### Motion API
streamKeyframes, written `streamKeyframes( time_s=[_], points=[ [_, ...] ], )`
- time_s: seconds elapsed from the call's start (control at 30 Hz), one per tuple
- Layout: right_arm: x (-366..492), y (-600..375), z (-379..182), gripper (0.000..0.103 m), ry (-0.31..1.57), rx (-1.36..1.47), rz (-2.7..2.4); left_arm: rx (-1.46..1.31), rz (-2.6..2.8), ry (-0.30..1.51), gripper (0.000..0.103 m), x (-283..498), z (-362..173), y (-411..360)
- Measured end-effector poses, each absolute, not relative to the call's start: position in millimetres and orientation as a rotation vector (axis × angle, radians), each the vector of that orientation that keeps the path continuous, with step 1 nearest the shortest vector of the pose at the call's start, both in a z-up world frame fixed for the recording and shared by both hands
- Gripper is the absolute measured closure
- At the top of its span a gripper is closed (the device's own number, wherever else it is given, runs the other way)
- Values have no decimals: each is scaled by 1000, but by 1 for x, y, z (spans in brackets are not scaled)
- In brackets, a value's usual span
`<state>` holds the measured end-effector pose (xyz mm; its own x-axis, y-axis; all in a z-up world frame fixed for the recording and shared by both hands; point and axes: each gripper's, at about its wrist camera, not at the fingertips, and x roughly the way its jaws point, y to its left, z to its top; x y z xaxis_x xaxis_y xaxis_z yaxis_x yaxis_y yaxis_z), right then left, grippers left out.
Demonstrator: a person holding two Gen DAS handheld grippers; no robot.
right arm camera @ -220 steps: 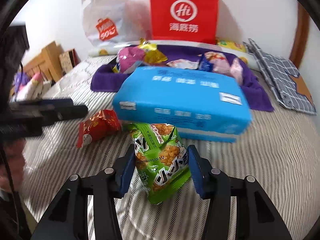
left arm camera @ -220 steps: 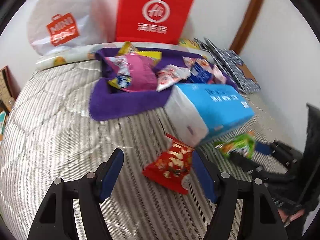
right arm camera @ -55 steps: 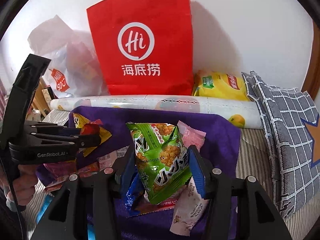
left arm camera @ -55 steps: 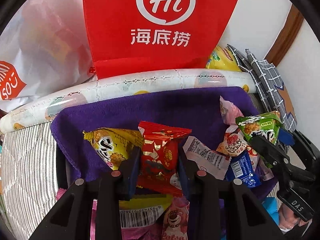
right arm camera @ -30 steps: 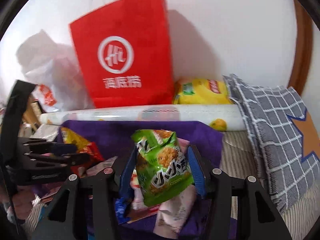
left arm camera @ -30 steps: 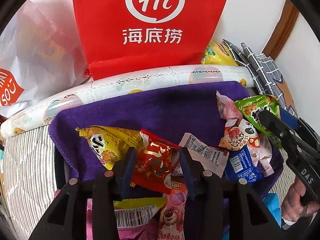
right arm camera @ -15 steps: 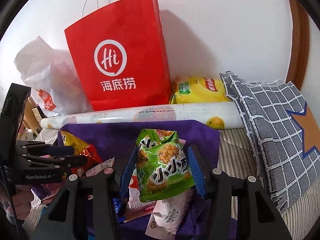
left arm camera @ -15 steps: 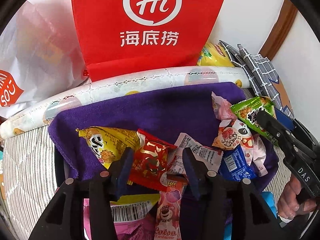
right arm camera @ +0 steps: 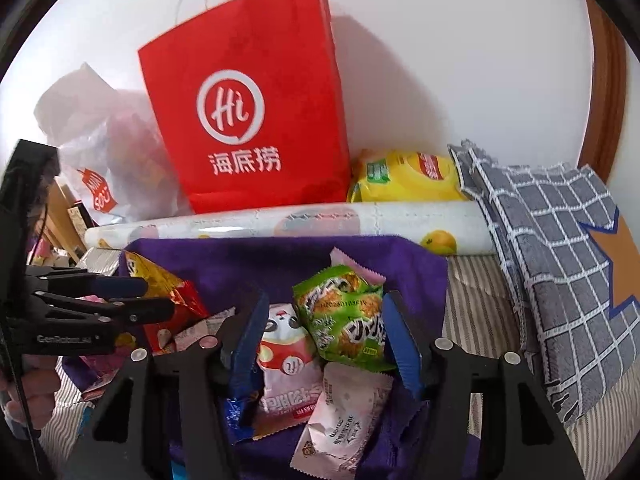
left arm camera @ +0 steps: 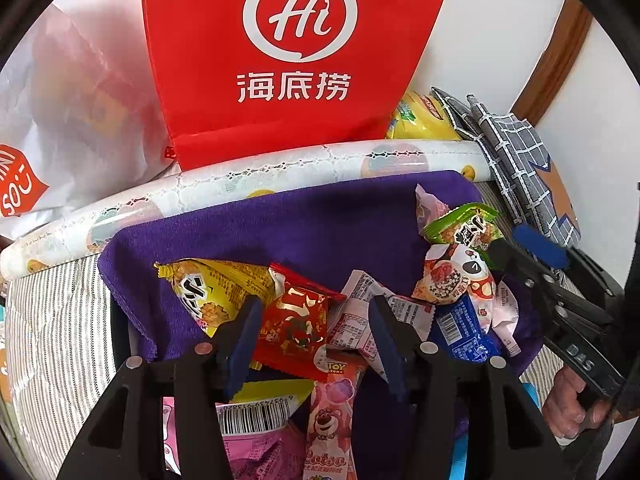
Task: Organize snacks
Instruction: 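Lower the green bag and red-gold packet onto the towel and open both grippers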
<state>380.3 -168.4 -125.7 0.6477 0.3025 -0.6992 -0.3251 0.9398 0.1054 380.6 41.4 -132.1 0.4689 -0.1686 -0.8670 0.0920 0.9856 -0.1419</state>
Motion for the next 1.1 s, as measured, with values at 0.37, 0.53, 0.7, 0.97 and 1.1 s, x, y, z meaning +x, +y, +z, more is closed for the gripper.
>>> streamKeyframes(
  time_s=[0.37, 0.53, 0.7, 0.97, 1.1],
  points=[
    [386, -169, -137, 71, 833, -30, 336, -74, -164, 1071, 51, 381, -132, 40],
    [385, -165, -137, 71, 831, -63, 345, -72, -162, 1061, 51, 381, -131, 42],
    [382, -176, -124, 70, 805, -36, 353, -37, -152, 1043, 50, 379, -127, 39],
    [378, -176, -117, 61, 798, -60, 354, -27, -133, 1051, 41, 380, -128, 37],
    [380, -170, -124, 61, 819, -106, 344, -31, -121, 1026, 41, 373, -123, 37]
  ],
)
